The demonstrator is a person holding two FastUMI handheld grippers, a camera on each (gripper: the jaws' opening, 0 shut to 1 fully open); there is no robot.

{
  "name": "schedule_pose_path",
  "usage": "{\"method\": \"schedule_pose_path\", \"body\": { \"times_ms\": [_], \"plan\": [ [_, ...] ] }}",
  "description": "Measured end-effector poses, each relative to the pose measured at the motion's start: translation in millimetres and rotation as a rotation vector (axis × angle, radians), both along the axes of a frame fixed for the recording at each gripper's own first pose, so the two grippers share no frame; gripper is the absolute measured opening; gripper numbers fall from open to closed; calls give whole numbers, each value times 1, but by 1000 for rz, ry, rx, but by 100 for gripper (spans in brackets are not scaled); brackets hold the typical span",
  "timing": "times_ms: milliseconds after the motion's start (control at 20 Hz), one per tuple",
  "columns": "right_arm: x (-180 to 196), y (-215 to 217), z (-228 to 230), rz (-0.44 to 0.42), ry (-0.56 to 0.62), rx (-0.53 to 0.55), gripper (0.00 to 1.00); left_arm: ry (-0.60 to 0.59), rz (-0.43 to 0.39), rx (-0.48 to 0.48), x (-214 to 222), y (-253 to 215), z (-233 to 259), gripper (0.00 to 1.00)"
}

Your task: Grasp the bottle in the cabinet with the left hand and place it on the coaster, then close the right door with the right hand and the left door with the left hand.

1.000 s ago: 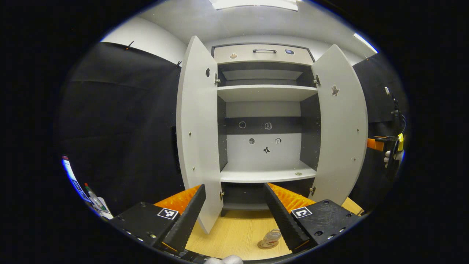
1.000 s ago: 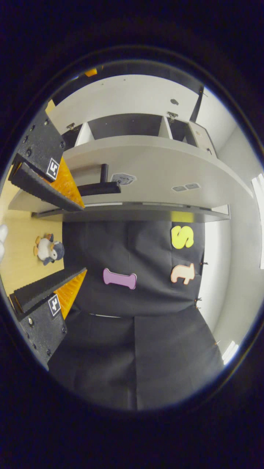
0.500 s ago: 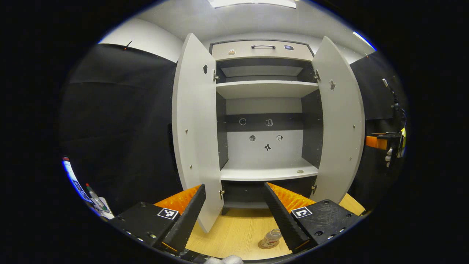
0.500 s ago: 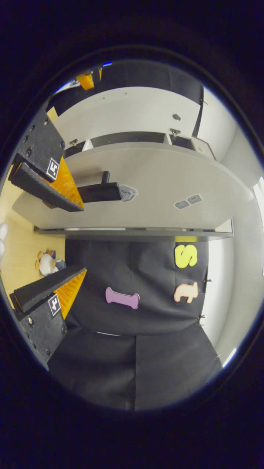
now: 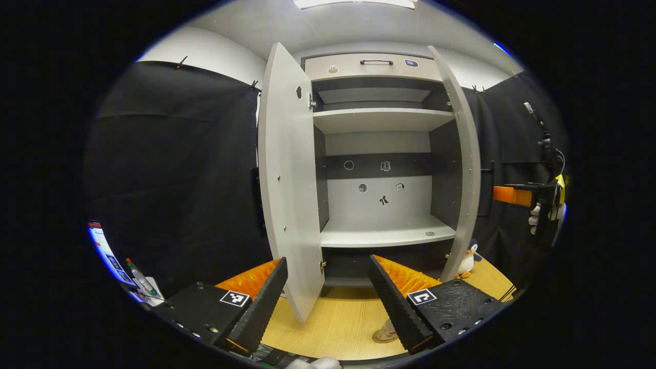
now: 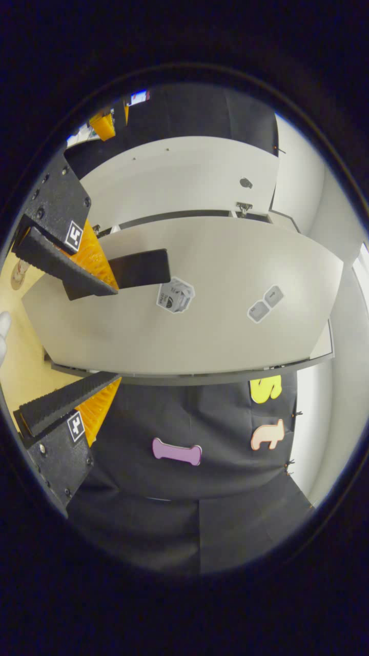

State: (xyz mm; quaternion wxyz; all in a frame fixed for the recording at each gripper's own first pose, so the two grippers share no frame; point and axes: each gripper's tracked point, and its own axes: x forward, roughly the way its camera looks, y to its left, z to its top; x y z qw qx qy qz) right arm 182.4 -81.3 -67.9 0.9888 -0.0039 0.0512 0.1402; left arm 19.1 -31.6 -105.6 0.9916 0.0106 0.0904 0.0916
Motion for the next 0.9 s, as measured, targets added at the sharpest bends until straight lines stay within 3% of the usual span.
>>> {"method": "schedule_pose_path", "body": {
  "times_ms": [200,250,300,400,850,900],
  "plan": [
    [3,21,-1,-18,26,70,94,-3,-1,20,-4,8,2,96],
    [4,22,1,-29,17,86,98,-3,-4,20,-5,10,3,96],
    [1,22,2,-34,7,94,94,-6,-5,21,-6,12,3,96],
    [-4,17,6,-56,-14,86,98,-14,-8,22,-7,16,6,96],
    [-57,9,30,-77,-116,7,98,-26,-38,0,-7,38,10,96],
    [-65,6,30,-86,-123,-6,94,-30,-37,-1,-8,45,11,96]
  ]
}}
